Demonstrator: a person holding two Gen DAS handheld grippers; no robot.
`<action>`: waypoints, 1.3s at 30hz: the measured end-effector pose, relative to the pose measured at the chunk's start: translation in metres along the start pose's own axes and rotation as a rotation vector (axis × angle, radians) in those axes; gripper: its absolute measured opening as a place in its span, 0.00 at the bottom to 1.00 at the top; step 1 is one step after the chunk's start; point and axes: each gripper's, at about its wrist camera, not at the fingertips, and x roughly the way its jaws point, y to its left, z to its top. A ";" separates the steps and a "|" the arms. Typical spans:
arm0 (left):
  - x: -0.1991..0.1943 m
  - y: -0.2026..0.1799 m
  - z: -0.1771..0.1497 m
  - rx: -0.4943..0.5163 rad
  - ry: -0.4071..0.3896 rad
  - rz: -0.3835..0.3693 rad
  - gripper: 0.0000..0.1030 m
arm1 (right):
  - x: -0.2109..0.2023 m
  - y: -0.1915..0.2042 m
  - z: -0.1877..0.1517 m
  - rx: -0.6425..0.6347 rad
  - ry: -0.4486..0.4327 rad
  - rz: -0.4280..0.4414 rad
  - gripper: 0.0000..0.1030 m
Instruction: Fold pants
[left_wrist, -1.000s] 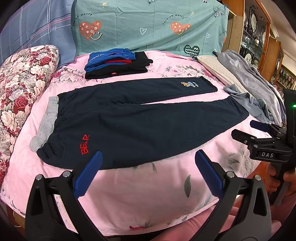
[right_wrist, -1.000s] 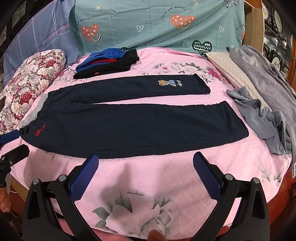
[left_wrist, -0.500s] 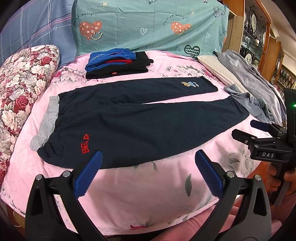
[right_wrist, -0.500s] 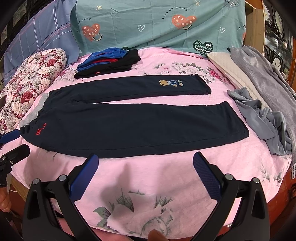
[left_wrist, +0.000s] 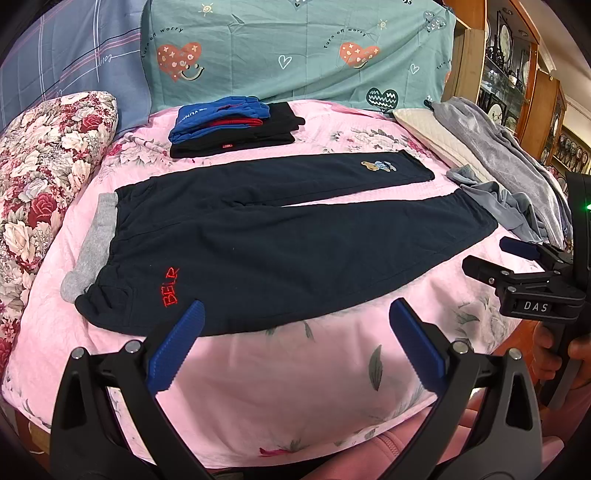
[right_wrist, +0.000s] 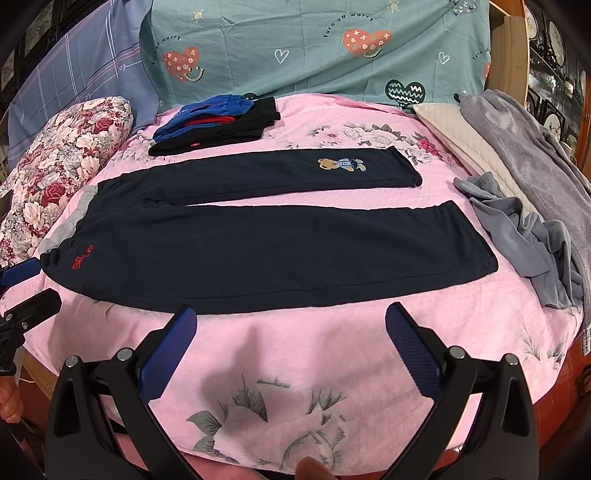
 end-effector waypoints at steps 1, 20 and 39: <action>0.000 0.000 0.000 0.000 0.000 0.001 0.98 | 0.000 0.000 0.000 0.000 0.000 0.001 0.99; 0.001 -0.002 0.000 0.005 0.001 0.003 0.98 | 0.000 0.002 -0.001 -0.004 0.005 0.000 0.99; 0.015 0.004 0.003 -0.007 0.025 -0.010 0.98 | 0.012 0.005 0.005 -0.011 0.031 -0.003 0.99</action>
